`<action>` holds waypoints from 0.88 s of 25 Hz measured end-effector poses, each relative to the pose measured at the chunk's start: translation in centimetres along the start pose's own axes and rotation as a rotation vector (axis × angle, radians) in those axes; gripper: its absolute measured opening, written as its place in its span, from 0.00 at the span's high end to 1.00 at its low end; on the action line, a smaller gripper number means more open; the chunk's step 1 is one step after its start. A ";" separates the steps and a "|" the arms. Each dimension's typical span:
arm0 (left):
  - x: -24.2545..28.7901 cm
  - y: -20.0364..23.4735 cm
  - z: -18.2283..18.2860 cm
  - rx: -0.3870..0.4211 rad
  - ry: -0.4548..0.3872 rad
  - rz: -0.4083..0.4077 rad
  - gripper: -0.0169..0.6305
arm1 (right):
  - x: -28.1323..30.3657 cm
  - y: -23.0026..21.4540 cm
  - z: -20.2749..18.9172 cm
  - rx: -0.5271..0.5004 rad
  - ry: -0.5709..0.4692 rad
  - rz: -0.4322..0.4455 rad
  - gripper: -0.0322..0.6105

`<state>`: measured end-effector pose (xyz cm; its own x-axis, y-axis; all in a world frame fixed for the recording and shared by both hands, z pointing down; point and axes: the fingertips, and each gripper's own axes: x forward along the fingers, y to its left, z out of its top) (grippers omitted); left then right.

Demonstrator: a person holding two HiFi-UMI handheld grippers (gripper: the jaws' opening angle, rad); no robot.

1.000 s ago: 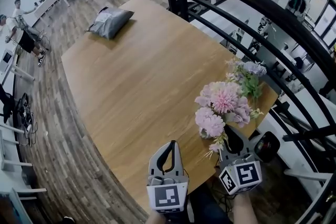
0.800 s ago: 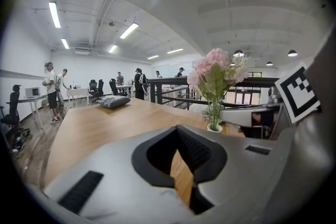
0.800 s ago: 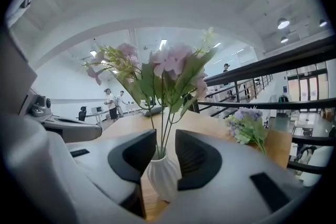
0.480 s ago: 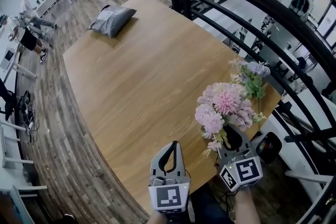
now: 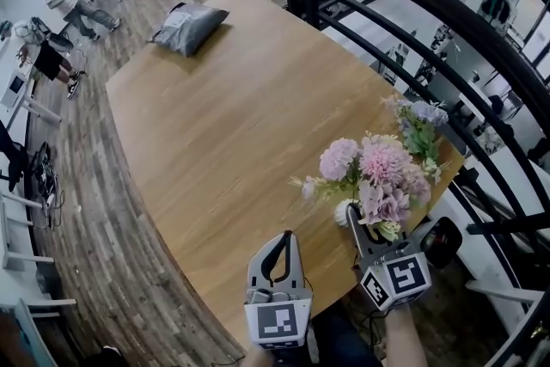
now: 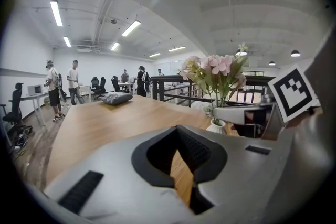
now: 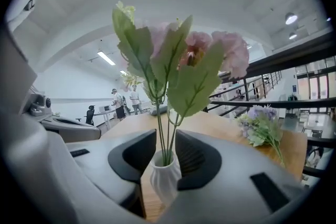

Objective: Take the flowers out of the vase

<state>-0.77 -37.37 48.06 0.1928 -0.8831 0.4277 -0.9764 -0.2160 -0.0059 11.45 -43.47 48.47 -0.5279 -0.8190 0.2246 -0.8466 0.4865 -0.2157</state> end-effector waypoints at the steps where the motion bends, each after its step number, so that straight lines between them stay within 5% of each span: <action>1: 0.0 0.1 -0.1 0.000 0.001 0.001 0.91 | 0.1 0.0 0.0 -0.005 0.002 -0.005 0.74; 22: -1.2 1.3 -0.5 -0.016 -0.002 0.015 0.91 | 0.0 -0.1 -0.1 -0.054 -0.025 -0.087 0.85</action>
<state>-2.33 -36.35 47.95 0.1780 -0.8871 0.4260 -0.9806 -0.1959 0.0017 11.54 -43.56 48.57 -0.4509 -0.8658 0.2168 -0.8920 0.4284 -0.1445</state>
